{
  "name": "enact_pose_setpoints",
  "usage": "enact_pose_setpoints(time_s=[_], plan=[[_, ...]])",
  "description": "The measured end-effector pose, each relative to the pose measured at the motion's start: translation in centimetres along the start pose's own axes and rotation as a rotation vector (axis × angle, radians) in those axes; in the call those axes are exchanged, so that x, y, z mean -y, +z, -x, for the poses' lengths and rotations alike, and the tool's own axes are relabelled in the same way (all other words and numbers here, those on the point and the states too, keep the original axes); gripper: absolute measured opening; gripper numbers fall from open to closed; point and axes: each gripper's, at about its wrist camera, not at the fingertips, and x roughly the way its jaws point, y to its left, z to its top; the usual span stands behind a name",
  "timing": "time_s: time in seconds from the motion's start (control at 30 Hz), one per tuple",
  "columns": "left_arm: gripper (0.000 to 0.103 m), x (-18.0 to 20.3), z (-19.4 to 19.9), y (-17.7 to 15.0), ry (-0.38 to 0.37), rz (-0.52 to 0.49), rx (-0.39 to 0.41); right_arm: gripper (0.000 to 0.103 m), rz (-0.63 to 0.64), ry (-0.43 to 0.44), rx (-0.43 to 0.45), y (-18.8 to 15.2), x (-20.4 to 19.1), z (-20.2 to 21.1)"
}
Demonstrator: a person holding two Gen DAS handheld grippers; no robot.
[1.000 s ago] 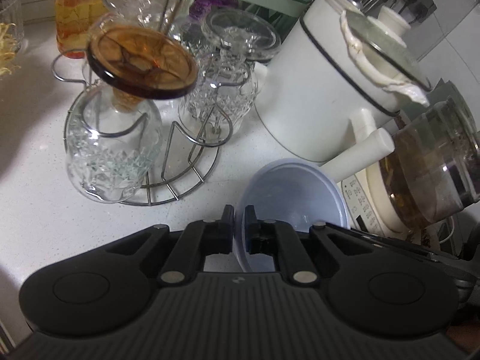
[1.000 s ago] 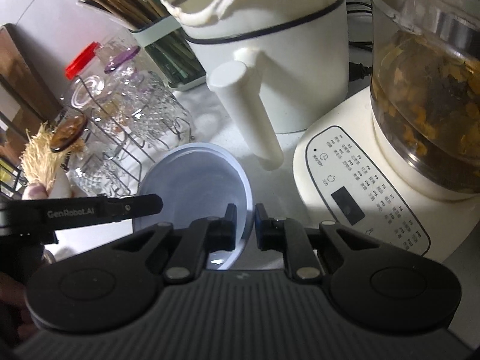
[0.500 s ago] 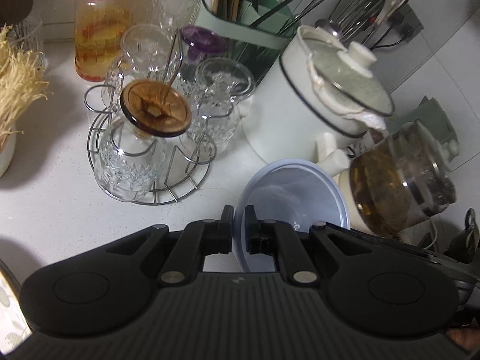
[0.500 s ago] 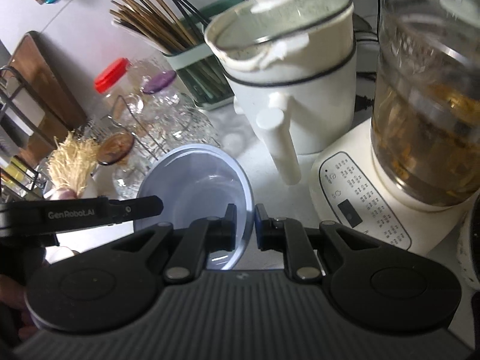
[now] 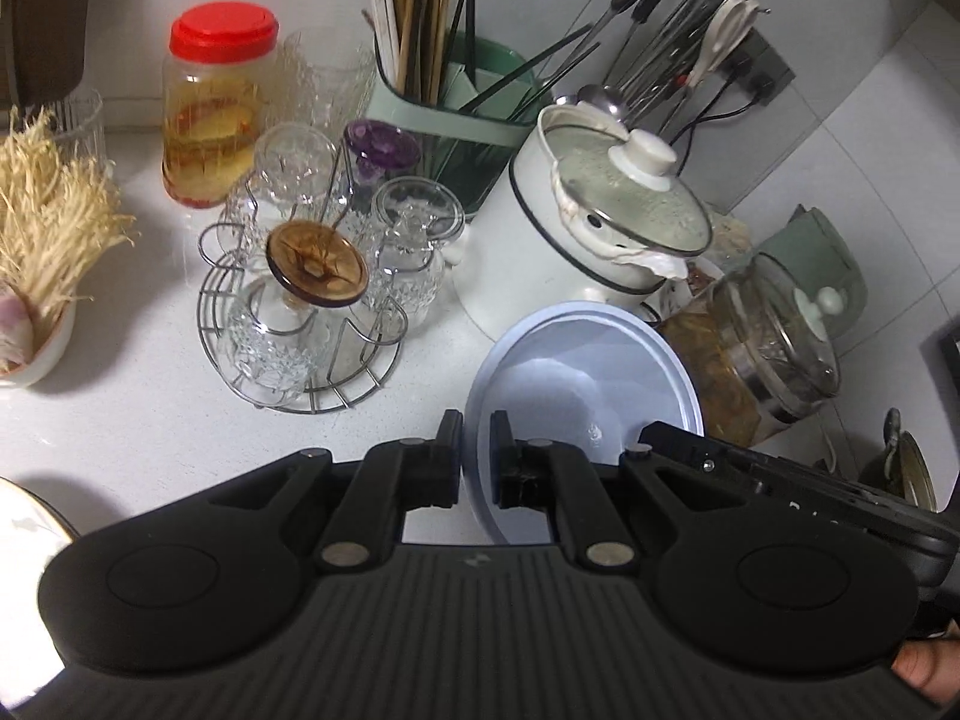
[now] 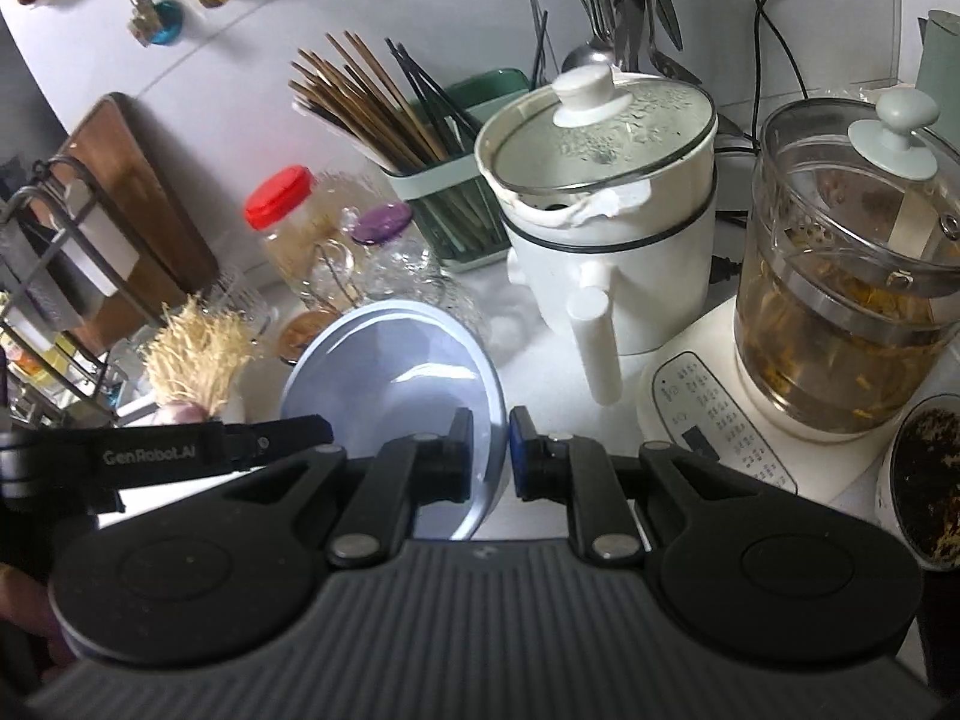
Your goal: Organize plates and bowls
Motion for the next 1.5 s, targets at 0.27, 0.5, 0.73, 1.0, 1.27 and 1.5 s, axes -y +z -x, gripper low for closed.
enact_pose_setpoints(time_s=[0.27, 0.5, 0.73, 1.0, 1.27, 1.5], plan=[[0.009, -1.5, 4.5, 0.2, -0.007, -0.045, 0.053, 0.015, 0.007, 0.015, 0.068, -0.6, -3.7, 2.4], [0.009, -3.8, 6.3, -0.7, 0.019, -0.026, 0.053, 0.016, 0.000, 0.006, 0.062, -2.0, -6.7, 2.4], [0.010, -6.1, 5.3, -2.8, 0.036, 0.013, -0.016, 0.016, 0.011, -0.010, -0.018, -4.0, -7.7, 0.8], [0.010, -8.6, 3.0, -6.1, 0.111, 0.046, -0.125, 0.016, -0.011, -0.021, -0.143, -7.4, -7.8, -2.3], [0.010, -11.1, 1.9, -7.6, 0.127, 0.101, -0.162, 0.016, 0.014, -0.012, -0.204, -9.1, -8.1, -4.5], [0.010, -12.0, 1.1, -8.1, 0.138, 0.098, -0.178, 0.017, 0.024, -0.013, -0.228, -9.6, -8.5, -6.2]])
